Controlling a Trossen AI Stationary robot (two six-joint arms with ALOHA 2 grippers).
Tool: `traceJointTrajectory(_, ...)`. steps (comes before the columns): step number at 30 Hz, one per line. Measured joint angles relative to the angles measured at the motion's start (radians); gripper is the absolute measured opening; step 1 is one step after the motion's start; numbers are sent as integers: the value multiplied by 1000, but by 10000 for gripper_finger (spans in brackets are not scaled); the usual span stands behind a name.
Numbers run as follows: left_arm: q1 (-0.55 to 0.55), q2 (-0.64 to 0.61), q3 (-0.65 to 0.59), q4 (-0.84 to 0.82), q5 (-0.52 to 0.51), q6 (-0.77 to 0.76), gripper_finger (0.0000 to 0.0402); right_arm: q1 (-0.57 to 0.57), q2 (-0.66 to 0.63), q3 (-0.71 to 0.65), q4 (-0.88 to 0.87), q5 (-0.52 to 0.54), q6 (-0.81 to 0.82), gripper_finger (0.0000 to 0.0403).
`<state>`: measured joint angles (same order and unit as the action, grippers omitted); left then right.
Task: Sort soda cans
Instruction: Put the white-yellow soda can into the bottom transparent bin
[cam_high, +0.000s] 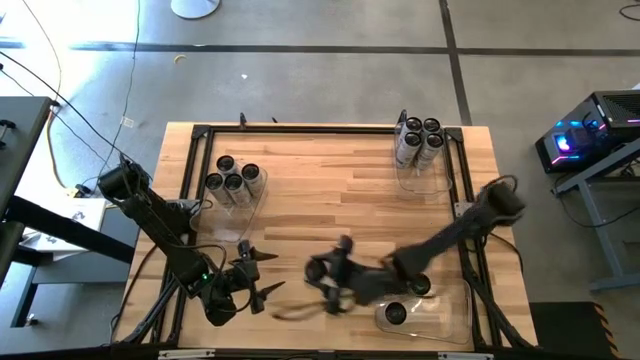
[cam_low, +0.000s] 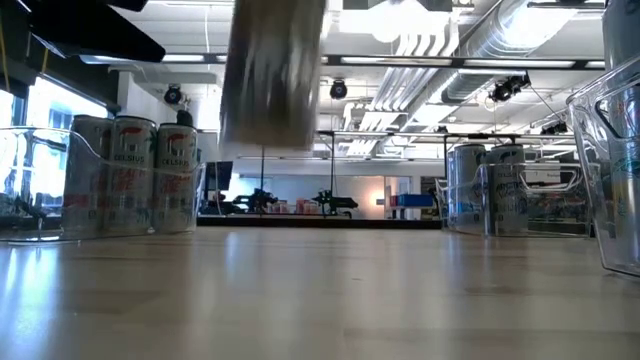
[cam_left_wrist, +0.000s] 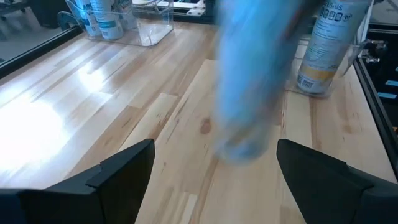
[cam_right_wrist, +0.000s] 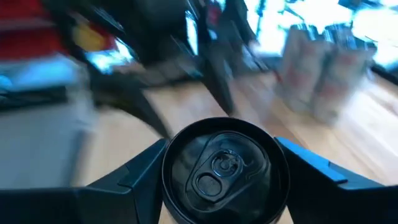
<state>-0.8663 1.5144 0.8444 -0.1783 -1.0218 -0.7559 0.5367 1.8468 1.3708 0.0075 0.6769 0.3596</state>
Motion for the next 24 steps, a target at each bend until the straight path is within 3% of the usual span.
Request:
traceJointTrajectory(6,-15,1,0,0,-6,0,332,207,-251,2,-140,18,5,238)
traceJointTrajectory(11,-19,1,0,1,-9,0,332,449,-411,5,-143,110,-36,238)
traceJointTrajectory(18,-18,1,0,1,-10,0,333,732,-478,3,-227,327,-70,238)
traceJointTrajectory(24,-18,1,0,3,-10,0,333,858,-478,3,-475,507,208,238)
